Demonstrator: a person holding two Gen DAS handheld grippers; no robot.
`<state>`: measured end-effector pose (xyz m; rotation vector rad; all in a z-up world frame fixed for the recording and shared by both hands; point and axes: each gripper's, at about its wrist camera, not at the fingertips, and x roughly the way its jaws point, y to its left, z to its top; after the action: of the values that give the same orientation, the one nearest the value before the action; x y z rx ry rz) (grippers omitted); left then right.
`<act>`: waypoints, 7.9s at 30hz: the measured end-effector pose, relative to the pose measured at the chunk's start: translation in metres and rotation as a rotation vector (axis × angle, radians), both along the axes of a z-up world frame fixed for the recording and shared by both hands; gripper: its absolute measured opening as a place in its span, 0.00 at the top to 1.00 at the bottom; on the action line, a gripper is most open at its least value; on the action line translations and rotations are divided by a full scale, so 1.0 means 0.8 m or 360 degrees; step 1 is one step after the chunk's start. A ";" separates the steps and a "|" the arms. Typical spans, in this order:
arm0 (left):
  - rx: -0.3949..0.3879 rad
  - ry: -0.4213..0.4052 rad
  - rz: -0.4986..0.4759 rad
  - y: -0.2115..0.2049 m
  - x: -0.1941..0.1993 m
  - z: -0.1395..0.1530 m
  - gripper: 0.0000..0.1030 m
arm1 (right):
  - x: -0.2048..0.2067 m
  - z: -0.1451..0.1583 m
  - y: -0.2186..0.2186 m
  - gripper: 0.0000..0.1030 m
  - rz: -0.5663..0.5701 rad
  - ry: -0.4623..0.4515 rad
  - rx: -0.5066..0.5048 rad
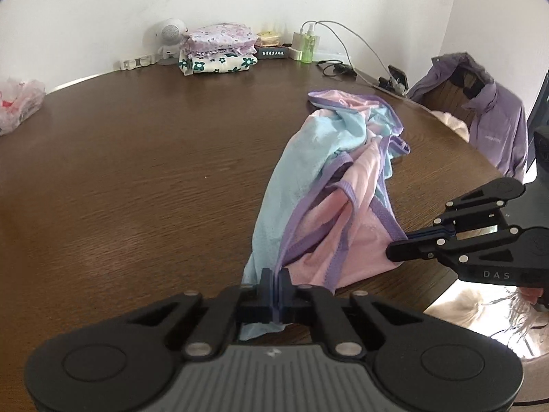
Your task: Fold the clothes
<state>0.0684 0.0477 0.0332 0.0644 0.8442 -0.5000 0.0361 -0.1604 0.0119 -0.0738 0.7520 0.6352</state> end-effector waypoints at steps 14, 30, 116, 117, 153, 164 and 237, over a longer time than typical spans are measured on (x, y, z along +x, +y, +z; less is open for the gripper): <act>-0.0234 0.0106 0.0460 0.000 0.136 0.004 0.84 | 0.169 0.020 -0.083 0.97 -0.0478 0.0049 0.0040; 0.0267 -0.0504 0.0237 -0.025 0.040 0.040 0.35 | 0.030 0.051 -0.067 0.61 -0.0529 -0.0236 0.0119; 0.0316 -0.1529 0.0546 -0.115 0.013 0.321 0.98 | 0.042 0.346 -0.075 0.99 -0.0797 -0.1250 -0.0092; 0.0305 -0.1587 0.0580 -0.113 0.010 0.347 0.98 | 0.041 0.373 -0.072 0.99 -0.0797 -0.1305 -0.0082; 0.0599 -0.1533 0.1157 0.044 0.147 0.427 0.92 | 0.255 0.462 0.170 0.99 -0.0557 -0.1200 -0.0136; 0.0550 -0.1898 0.1401 0.069 0.179 0.482 0.91 | 0.302 0.518 0.223 0.99 -0.0685 -0.1509 0.0045; -0.0174 -0.0154 0.0028 -0.073 -0.053 0.034 0.37 | 0.065 0.024 -0.120 0.61 -0.0561 0.0013 -0.0136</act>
<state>0.0260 -0.0104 0.0604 -0.0192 0.7212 -0.5219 0.0880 -0.2562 0.0308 -0.0160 0.7774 0.2678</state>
